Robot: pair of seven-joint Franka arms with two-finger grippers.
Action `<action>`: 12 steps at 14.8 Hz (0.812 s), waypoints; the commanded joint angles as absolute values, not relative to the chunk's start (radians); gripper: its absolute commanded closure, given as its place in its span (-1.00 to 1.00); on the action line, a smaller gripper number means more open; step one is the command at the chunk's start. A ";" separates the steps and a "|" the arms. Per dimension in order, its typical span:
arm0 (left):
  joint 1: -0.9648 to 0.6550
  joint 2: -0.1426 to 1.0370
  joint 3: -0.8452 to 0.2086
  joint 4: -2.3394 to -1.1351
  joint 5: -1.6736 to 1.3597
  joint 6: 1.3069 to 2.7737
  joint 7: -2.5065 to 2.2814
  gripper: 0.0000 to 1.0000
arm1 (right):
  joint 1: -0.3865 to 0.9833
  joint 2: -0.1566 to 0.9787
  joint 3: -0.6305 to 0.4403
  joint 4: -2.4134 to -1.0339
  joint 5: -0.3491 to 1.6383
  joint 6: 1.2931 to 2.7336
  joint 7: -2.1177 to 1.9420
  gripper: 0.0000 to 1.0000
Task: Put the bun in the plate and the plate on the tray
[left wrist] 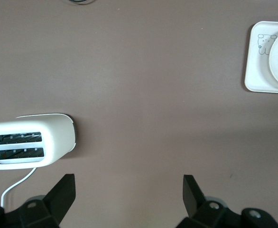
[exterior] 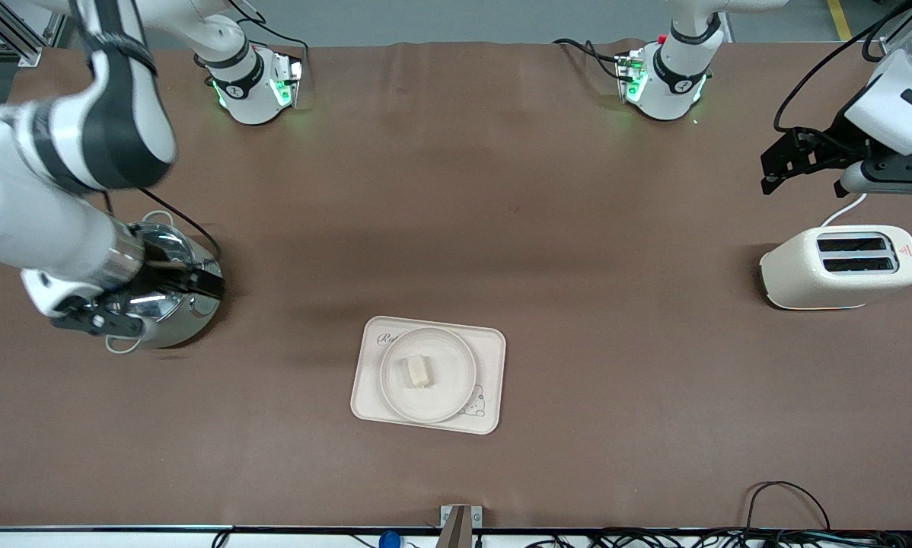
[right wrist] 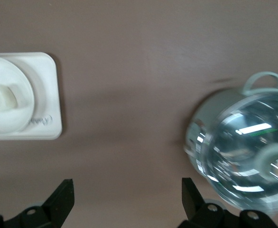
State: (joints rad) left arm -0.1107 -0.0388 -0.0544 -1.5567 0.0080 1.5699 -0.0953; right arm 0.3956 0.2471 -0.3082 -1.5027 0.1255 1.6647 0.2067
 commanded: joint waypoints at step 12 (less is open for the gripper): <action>-0.106 -0.035 -0.052 -1.542 0.017 1.568 -0.074 -1.00 | 0.040 -0.027 -0.137 -1.581 0.000 1.502 -0.083 -1.00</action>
State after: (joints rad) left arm -0.1078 -0.0387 -0.0544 -1.5558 0.0080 1.5700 -0.0944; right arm 0.0636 0.0570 -0.1790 -1.5098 0.0294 1.5066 -0.0855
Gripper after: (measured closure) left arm 0.000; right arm 0.000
